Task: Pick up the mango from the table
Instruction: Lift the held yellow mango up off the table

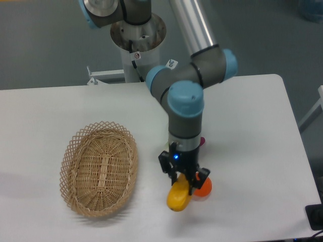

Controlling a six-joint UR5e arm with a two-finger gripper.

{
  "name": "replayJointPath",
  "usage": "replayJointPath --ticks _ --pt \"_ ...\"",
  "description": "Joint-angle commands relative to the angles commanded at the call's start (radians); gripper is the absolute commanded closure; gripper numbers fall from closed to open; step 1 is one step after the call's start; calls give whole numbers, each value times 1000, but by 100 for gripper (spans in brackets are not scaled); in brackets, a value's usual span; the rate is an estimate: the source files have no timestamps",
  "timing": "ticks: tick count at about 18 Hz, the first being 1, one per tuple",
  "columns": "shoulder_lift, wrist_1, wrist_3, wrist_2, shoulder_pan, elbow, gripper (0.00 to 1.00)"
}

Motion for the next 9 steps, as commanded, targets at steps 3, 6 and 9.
replayJointPath --ticks 3,6,9 --pt "69 -140 124 -12 61 3 48" --pt "132 -253 193 -60 138 12 49" --pt "189 -362 337 -106 222 11 49"
